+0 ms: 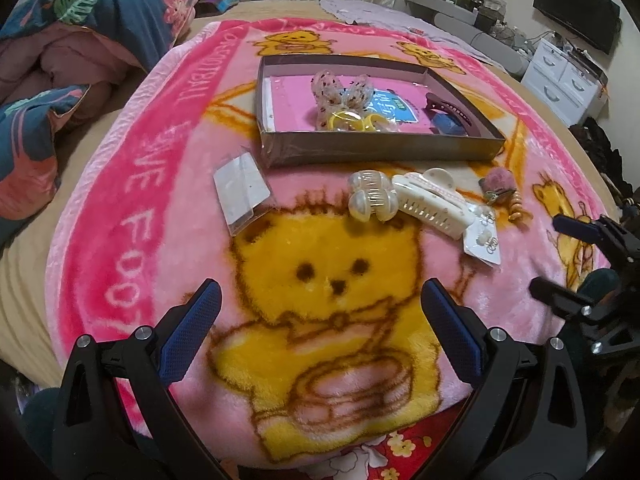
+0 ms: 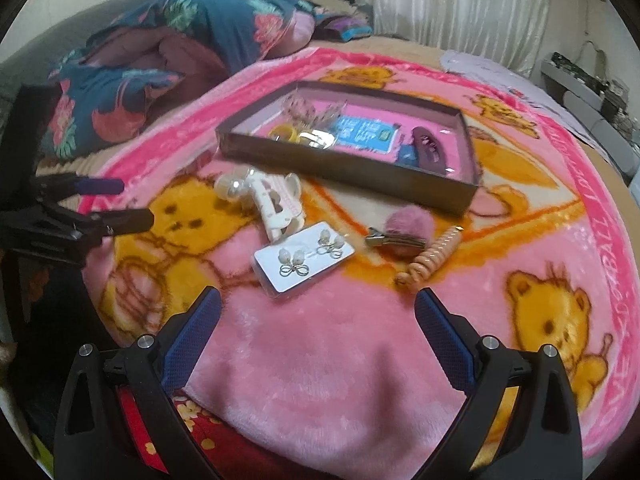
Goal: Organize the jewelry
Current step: 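Grasp the clear double-ball hair clip with left gripper while right grasps the pearl earring card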
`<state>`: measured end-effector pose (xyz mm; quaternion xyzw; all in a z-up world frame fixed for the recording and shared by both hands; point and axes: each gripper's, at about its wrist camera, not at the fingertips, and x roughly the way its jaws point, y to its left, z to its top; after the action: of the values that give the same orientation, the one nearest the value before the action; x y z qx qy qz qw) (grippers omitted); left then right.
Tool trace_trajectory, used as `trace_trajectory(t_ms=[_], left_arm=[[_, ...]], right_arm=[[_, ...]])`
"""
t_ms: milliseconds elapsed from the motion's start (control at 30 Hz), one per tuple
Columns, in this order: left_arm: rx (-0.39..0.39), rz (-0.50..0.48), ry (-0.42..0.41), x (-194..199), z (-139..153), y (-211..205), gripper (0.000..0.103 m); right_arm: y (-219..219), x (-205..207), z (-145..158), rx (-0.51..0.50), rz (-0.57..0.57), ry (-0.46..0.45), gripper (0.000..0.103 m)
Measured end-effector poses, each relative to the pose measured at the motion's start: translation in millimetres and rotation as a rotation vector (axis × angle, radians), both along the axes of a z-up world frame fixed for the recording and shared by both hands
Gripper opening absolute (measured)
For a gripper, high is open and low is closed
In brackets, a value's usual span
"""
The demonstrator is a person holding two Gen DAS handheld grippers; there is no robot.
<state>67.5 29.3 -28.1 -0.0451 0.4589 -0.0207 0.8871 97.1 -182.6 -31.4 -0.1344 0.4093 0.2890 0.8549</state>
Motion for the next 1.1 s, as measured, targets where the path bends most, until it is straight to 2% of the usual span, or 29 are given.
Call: trace_trajectory(t_ms=[167, 400, 467, 533, 600, 733, 867, 1000, 1100], left_arm=[[-0.006, 0.0, 0.001, 9.4, -2.2, 2.5, 0.092], [-0.03, -0.025, 0.018, 27.3, -6.7, -2.4, 0.076], [-0.029, -0.039, 0.021, 31.3, -7.7, -6.1, 0.075], [-0.026, -0.048, 0.024, 35.5, -8.3, -8.9, 0.072], [-0.029, -0.057, 0.027, 41.3, -9.7, -12.0, 0.065], [-0.027, -0.072, 0.04, 51.8, -13.7, -17.1, 0.061], [-0.03, -0.084, 0.053, 60.3, -18.1, -21.7, 0.053], [-0.028, -0.079, 0.06, 68.1, -23.8, -24.4, 0.046], [-0.05, -0.075, 0.061, 72.6, -26.5, -24.1, 0.046]], right_arm=[[12.8, 18.6, -13.5, -0.02, 0.026, 0.022, 0.097], [23.7, 46.2, -30.0, -0.021, 0.041, 0.085, 0.097], [24.9, 52.3, -32.5, -0.008, 0.04, 0.104, 0.097], [28.0, 57.5, -34.4, -0.012, 0.038, 0.104, 0.097], [31.0, 59.4, -36.0, -0.024, 0.048, 0.099, 0.096], [32.5, 57.0, -38.2, -0.048, 0.062, 0.077, 0.083], [24.9, 55.2, -34.5, -0.028, 0.052, 0.068, 0.069], [16.0, 52.4, -30.1, 0.01, 0.032, 0.062, 0.068], [10.9, 48.7, -26.8, 0.038, 0.022, 0.056, 0.067]])
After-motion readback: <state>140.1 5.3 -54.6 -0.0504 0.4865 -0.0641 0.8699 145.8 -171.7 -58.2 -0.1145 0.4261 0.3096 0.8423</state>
